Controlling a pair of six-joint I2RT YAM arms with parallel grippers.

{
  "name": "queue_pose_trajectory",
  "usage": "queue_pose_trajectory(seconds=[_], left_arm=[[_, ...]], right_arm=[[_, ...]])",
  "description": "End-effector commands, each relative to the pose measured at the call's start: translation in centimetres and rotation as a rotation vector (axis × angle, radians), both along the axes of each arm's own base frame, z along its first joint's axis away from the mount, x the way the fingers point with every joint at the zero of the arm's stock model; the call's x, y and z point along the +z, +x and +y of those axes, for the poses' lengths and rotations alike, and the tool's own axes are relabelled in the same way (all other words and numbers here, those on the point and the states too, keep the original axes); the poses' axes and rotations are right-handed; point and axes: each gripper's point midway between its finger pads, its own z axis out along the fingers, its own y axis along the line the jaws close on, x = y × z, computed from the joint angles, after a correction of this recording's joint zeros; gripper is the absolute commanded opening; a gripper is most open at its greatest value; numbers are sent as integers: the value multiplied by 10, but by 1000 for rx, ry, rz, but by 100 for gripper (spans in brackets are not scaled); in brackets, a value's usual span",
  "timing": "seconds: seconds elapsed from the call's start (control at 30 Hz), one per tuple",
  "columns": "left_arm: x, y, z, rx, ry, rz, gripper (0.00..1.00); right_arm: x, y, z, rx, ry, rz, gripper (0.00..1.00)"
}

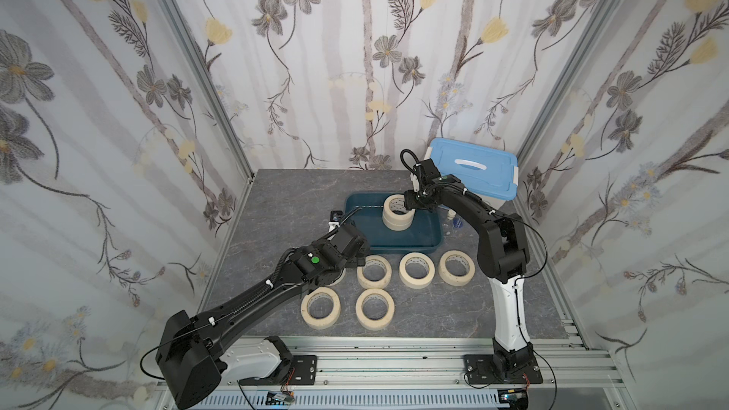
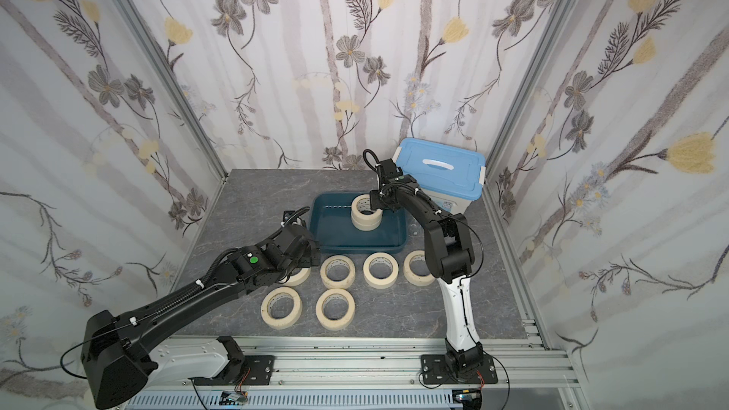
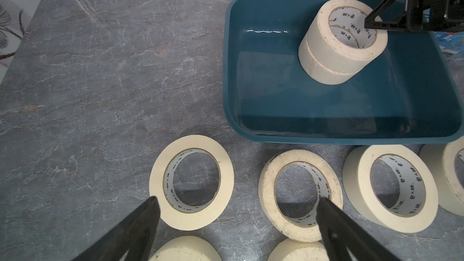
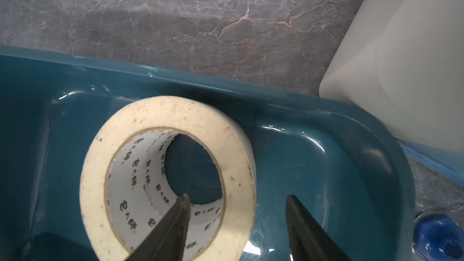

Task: Take out the art tape in the storage box
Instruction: Pick up the art tape from the storage box.

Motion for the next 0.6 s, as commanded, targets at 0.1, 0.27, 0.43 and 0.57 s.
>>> queue_pose_trajectory(seconds=[0.1, 0.27, 0.43, 0.57], left_arm=[[-1, 0, 5, 28, 10, -1, 100], [-2, 0, 4, 23, 13, 2, 100], [-2, 1, 4, 18, 18, 4, 100], [-3, 2, 2, 15, 21, 7, 100]], right_arm=[[-10, 1, -2, -18, -22, 30, 52], [-17, -1, -1, -15, -19, 49, 42], [-11, -2, 0, -11, -15, 46, 35], [-1, -3, 0, -10, -11, 31, 29]])
